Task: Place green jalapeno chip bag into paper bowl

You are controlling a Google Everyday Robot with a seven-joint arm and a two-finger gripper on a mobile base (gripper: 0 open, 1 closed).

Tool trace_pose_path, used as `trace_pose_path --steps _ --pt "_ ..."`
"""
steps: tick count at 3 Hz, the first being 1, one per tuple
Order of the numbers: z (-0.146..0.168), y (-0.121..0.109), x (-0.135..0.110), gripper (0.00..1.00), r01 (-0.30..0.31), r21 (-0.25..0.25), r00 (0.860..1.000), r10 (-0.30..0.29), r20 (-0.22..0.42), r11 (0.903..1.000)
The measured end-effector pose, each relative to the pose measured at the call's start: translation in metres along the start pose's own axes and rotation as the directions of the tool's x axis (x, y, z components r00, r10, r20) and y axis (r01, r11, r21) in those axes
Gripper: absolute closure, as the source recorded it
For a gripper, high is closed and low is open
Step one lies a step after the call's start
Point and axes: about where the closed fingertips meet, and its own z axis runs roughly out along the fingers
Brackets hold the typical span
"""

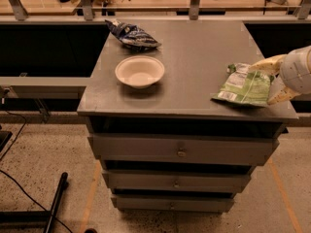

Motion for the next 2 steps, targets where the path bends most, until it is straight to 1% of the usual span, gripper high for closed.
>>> trace_pose_path --steps 2 --pt "0.0026 -0.0006 -0.0024 0.88 0.003 -0.002 1.0 -0.003 0.006 1.0"
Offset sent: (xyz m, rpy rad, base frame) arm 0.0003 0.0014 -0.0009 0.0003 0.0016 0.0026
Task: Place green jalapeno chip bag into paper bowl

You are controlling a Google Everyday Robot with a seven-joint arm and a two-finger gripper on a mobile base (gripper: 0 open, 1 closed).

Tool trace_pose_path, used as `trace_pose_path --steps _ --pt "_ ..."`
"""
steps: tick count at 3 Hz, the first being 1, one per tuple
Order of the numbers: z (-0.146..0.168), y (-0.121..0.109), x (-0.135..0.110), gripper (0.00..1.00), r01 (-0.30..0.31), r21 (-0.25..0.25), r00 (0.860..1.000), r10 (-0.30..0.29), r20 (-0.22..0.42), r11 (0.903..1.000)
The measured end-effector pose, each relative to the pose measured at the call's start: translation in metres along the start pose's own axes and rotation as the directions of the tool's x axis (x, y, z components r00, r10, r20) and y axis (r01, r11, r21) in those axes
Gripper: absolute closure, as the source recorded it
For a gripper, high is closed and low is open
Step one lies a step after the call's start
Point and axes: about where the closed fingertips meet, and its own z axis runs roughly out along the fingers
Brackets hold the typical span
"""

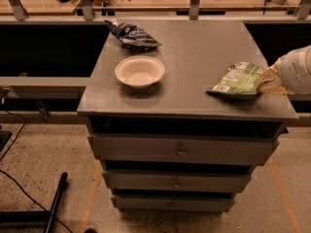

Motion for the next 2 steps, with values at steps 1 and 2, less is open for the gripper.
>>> trace_pose_path --steps 1,2 --pt "0.0 -0.004 -0.001 1.0 0.008 0.005 1.0 -0.008 0.002 1.0" --pt "-0.01 -0.03 -0.003 1.0 0.052 0.037 0.999 -0.052 -0.005 0.9979"
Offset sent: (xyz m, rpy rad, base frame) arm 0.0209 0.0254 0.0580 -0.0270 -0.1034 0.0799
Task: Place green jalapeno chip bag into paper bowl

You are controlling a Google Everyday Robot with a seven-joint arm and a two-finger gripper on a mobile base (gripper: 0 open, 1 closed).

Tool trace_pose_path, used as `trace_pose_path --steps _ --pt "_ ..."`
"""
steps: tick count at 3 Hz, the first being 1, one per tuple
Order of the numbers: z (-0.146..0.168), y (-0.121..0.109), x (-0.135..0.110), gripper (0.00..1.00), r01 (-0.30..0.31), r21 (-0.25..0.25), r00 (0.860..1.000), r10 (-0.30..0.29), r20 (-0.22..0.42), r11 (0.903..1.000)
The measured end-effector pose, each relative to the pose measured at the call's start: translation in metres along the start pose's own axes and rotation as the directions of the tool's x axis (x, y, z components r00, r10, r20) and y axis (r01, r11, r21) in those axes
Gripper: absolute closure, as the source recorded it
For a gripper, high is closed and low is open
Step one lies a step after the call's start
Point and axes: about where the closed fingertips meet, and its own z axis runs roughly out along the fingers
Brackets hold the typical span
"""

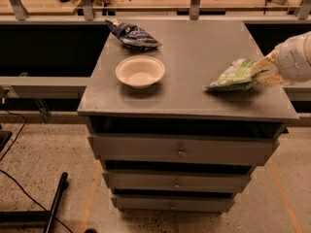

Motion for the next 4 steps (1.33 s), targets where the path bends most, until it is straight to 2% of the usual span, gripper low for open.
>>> trace_pose_path --steps 1,2,3,4 --pt "-0.019 -0.057 -0.009 1.0 0.072 0.056 0.997 -0.072 0.003 0.9958" --pt "-0.038 -0.115 -0.026 1.0 0.122 0.134 0.992 -0.125 0.019 0.9835" --pt "-0.051 -0.17 -0.053 1.0 0.126 0.225 0.988 -0.143 0.062 0.9663" --pt "-0.05 -0.171 -0.054 1.0 0.127 0.225 0.987 -0.146 0.068 0.966"
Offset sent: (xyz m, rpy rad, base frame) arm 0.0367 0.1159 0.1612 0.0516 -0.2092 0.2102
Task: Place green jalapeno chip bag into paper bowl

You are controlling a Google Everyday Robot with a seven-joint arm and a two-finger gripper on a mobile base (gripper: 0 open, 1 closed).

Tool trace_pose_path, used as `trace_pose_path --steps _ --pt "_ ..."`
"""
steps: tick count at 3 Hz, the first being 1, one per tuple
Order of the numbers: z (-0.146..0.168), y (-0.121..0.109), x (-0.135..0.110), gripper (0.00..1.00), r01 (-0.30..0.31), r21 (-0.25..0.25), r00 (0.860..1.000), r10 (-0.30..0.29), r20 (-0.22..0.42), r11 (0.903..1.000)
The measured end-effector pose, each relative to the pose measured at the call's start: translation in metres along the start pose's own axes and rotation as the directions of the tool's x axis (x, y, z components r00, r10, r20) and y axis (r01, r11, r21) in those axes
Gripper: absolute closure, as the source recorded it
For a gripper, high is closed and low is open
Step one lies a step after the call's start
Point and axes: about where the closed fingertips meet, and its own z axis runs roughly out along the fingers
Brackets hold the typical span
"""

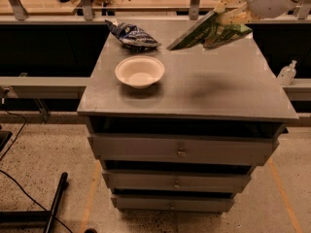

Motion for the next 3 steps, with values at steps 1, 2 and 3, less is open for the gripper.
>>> trace_pose_path --steps 1,2,3 --pt "0.017 -0.016 -0.029 1.0 0.069 0.046 0.993 -0.073 0.094 0.9966" --pt "0.039 -0.045 -0.075 1.0 0.119 0.123 0.962 -0.145 0.231 0.9852" --pt "0.055 -0.07 -0.115 1.0 0.122 0.194 0.92 -0.184 0.345 0.9735"
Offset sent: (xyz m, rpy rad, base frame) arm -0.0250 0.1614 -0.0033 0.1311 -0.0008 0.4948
